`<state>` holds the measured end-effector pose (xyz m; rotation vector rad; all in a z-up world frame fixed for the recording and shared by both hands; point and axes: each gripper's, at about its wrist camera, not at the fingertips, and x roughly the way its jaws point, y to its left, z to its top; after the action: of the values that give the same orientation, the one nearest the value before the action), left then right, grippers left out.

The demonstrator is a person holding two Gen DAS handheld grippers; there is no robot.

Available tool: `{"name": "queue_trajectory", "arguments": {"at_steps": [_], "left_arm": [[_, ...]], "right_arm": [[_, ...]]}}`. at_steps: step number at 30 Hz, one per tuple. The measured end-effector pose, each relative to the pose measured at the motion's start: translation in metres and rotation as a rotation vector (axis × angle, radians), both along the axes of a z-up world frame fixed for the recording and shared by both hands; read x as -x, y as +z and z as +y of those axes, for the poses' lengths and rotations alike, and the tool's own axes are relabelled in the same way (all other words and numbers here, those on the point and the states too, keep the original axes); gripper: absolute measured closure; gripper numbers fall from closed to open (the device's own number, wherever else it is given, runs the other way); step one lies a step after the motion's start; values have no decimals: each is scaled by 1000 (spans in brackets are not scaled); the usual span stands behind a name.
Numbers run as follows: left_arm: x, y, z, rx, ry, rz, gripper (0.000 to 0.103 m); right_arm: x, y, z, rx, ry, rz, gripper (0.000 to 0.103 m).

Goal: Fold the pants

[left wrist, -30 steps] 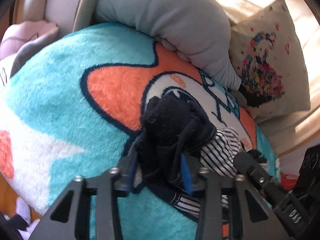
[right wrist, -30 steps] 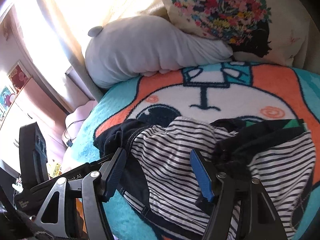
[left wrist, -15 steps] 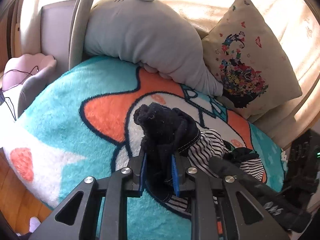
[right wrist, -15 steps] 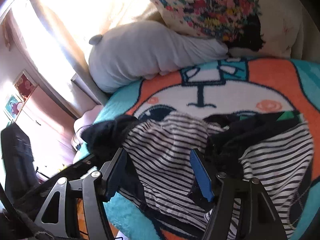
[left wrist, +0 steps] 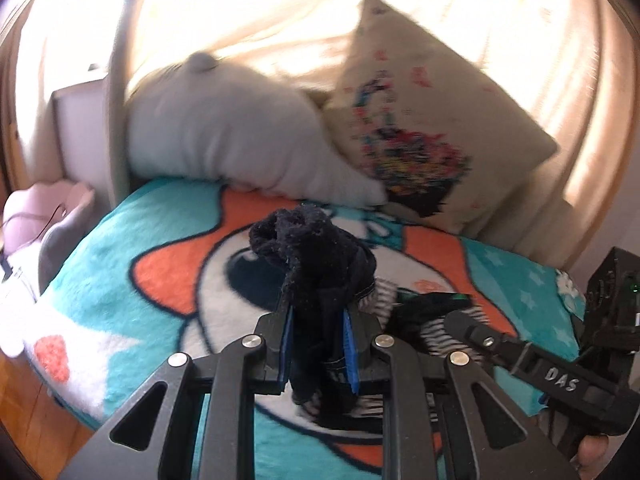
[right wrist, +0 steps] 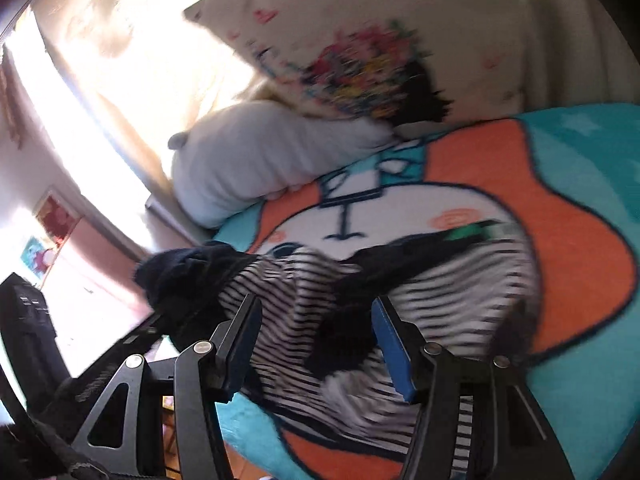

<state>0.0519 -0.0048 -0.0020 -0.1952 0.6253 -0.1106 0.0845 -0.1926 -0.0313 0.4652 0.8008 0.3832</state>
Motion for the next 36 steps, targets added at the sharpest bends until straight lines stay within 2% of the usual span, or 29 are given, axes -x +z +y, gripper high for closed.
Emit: {"name": "queue_trajectory", "arguments": {"at_steps": [5,9,12,13,15,16,19,25,29,32,35,36], "left_arm": [[4,3,-45,-34,-123,-42,83],[-1,-6,-77,-50,-221,-20,82],[-14,-27,-97,-17,-343,74,69],[-19,-36,-97,13,-373,139,69],[-16,-40,-90,86,-424,177,68],[-9,-38,-85,102,-426,153,65],[14,-28,-67,60,-367,66,48],[14,-31,-27,77,-255,94,48],[-2,-45,-22,87,-239,145,48],[-8,-54,-34,55,-245,159,48],[-11,-62,-40,38,-246,174,48],[-11,-64,-40,39,-246,177,48]], "right_arm": [[21,-1,-35,-2,-73,-2,41],[26,-3,-59,-7,-124,6,41],[28,-7,-74,-20,-157,17,41],[28,-9,-76,-23,-161,21,41],[28,-11,-82,-30,-172,26,41],[29,-11,-84,-34,-173,24,41],[29,-9,-85,-44,-171,22,40],[33,8,-70,-83,-126,-37,37],[33,24,-57,-81,-95,-84,30],[16,23,-40,-11,-51,-44,28],[-1,11,-26,80,-54,1,28],[-6,5,-24,119,-68,30,38]]}}
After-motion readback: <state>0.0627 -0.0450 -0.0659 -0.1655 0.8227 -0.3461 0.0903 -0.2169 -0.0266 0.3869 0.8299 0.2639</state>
